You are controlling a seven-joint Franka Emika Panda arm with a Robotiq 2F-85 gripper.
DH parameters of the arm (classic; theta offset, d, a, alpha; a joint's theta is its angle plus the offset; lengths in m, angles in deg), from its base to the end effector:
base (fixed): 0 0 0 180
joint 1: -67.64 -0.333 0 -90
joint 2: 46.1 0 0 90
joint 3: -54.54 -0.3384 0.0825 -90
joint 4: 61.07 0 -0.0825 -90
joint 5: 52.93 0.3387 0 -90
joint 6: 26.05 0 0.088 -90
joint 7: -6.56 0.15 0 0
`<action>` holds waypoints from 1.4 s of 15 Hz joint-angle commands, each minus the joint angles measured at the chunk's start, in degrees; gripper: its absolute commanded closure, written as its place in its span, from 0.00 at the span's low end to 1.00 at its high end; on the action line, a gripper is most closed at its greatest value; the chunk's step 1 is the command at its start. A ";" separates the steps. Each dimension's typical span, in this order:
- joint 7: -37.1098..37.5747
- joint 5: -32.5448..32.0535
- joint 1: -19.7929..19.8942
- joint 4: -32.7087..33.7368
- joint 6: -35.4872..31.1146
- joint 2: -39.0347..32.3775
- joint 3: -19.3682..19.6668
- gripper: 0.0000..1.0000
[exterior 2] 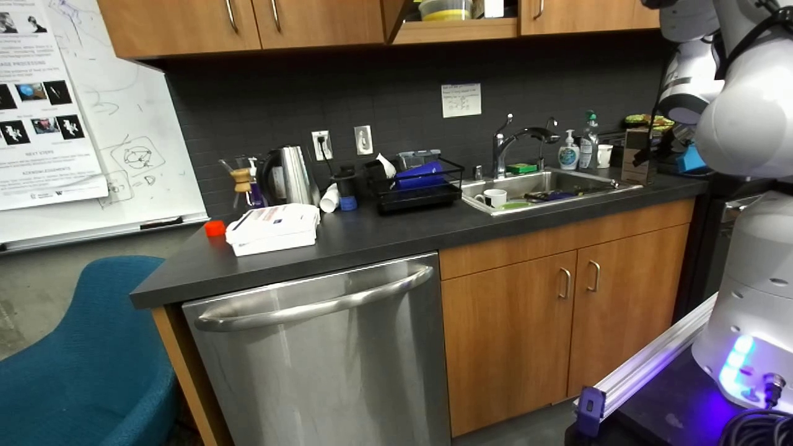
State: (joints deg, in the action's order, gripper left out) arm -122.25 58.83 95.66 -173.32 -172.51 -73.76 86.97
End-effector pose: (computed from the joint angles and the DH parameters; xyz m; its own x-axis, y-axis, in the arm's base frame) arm 0.3395 -0.5302 0.2983 0.5728 -0.1334 0.8088 -0.4037 -0.9046 0.1366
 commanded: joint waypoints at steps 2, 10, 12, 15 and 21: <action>0.97 -0.70 0.51 0.20 1.08 0.53 -0.88 0.36; 0.17 -0.48 0.51 0.28 0.74 0.56 -1.02 0.86; 0.30 -0.52 0.48 0.20 0.62 0.68 -1.02 0.87; 0.12 -1.16 0.78 -0.46 1.31 1.40 -0.79 0.87; -0.44 -3.26 -0.56 -2.29 1.53 5.51 -1.17 0.87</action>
State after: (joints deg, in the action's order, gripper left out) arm -122.21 57.02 95.61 -173.28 -171.51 -72.86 86.33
